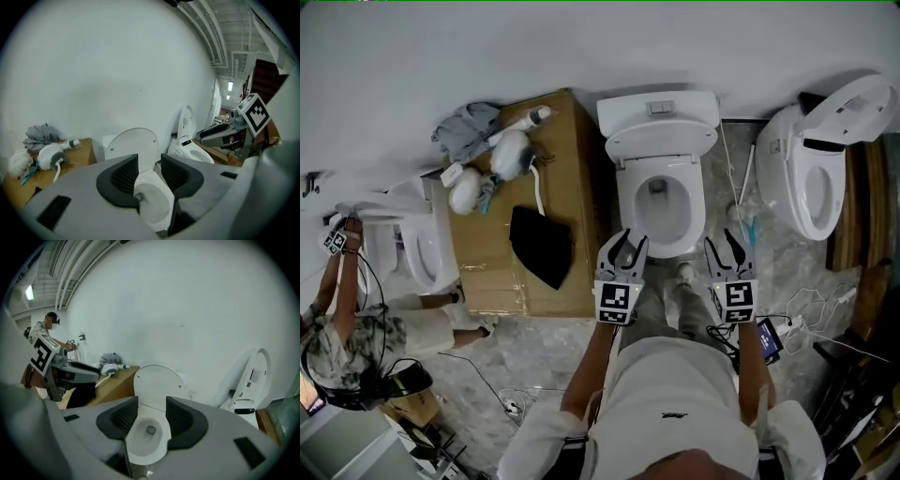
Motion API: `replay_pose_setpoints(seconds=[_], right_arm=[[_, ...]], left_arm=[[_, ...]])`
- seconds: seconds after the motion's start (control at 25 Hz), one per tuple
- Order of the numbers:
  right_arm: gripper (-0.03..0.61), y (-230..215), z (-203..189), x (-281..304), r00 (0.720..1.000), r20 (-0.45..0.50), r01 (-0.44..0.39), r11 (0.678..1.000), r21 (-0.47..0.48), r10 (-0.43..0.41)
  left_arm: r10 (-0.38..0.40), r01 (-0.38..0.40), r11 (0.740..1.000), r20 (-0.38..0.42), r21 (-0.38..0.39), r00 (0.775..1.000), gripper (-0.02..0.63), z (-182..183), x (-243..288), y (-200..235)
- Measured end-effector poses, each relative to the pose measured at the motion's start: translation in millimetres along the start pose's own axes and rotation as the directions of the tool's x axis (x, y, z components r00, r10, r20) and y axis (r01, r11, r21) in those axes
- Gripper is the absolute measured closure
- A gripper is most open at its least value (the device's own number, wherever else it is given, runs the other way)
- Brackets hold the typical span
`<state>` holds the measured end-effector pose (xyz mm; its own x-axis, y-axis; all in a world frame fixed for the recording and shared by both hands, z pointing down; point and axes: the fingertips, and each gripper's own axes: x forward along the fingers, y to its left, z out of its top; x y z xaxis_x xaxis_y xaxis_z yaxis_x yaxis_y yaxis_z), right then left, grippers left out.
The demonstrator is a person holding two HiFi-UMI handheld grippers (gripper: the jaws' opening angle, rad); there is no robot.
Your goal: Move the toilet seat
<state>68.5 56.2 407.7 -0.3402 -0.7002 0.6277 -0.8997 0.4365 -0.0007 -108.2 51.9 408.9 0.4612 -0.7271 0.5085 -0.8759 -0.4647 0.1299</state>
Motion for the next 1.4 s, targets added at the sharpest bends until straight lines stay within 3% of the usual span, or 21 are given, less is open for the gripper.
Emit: replay_pose_setpoints(seconds=[0.44,0.96,1.4], right_arm=[[0.379,-3.7,-69.9,47.3,0.987,-0.155,0.043,0.999,0.006,-0.042],[0.373,-2.4,-138.6,93.4,0.971,-0.24,0.034,0.996,0.083,-0.014],[0.339,-12.8,-206.4,138.3,0.95,-0.306,-0.021,0.99,0.136,0.062]], left_arm=[[0.0,-0.009,0.997,-0.114,-0.076,0.993,0.448,-76.9,40.7,24.8],[-0.025,0.012,0.998,-0.201,-0.063,0.979,0.448,-149.0,76.7,22.2],[0.06,-0.097,0.987,-0.266,-0.127,0.962,0.42,-215.0,109.7,32.9]])
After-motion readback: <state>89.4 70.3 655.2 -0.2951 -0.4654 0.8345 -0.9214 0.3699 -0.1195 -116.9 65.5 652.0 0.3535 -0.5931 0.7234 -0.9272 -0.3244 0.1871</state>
